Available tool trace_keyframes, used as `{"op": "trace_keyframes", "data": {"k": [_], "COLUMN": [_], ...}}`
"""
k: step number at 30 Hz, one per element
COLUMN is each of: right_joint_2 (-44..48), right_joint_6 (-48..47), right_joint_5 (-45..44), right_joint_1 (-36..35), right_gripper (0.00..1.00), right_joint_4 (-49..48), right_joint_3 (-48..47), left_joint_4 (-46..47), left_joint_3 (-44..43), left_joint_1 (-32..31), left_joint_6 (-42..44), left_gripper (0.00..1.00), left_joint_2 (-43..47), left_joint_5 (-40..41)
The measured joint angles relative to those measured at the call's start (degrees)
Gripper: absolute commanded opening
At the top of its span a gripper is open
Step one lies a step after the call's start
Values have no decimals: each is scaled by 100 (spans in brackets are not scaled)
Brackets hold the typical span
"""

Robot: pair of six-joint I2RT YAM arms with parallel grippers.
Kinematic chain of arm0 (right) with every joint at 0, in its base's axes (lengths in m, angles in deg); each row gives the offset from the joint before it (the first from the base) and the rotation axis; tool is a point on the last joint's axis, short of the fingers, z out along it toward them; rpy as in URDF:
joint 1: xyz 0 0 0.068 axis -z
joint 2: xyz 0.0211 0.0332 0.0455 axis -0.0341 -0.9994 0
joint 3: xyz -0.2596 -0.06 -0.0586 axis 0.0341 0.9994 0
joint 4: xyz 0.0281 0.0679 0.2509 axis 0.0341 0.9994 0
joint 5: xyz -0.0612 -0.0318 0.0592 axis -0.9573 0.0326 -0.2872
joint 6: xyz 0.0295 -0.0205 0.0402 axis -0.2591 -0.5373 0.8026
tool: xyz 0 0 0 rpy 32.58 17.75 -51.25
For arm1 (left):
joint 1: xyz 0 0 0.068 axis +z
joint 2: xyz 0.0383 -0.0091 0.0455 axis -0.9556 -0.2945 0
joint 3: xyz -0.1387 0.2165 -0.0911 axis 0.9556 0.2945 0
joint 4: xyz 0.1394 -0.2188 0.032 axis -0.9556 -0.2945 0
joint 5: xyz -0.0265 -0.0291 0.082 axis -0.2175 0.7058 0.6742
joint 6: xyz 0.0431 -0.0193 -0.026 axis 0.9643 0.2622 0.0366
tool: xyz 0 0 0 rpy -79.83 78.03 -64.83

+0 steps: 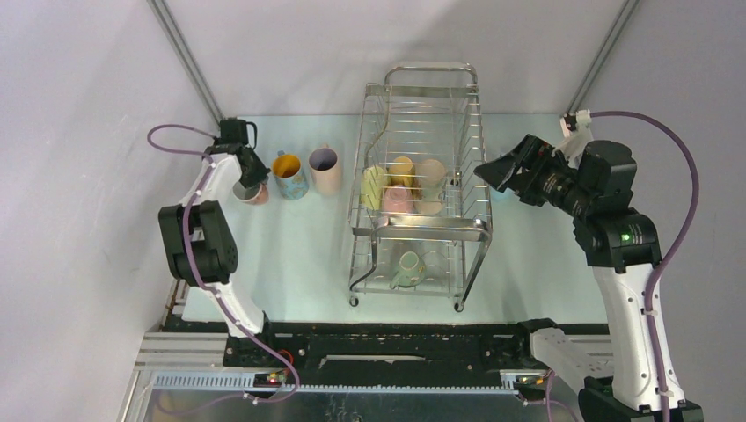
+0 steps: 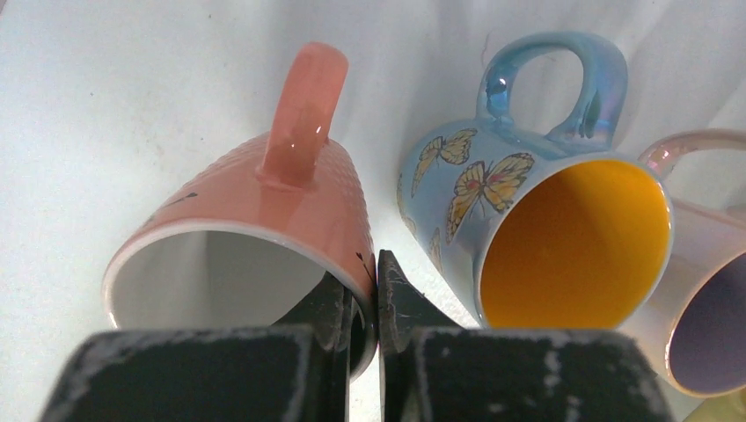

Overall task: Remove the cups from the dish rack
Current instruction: Place the cup at the center of the board.

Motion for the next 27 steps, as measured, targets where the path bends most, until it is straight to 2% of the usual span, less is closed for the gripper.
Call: {"op": "trace_keyframes", "data": {"k": [7,13,27], "right_joint_2": [39,33,13], "right_joint_6": [2,7,26], "right_joint_5": [85,153,232], "right_joint_1": [55,61,85], "right_gripper": [100,100,100], "right_joint_4": [-9,-22,-72], "right_joint_3": [50,94,140], "left_joint_4": [-2,0,35], "left_joint_3": [-59,-59,-605], "left_joint_1": [33,44,55], "left_joint_6": [-17,-52,-35], "left_gripper": [17,29,38], "left_joint_2": [-190,-273,-289], "left_joint_5": [-59,-50,-48]}}
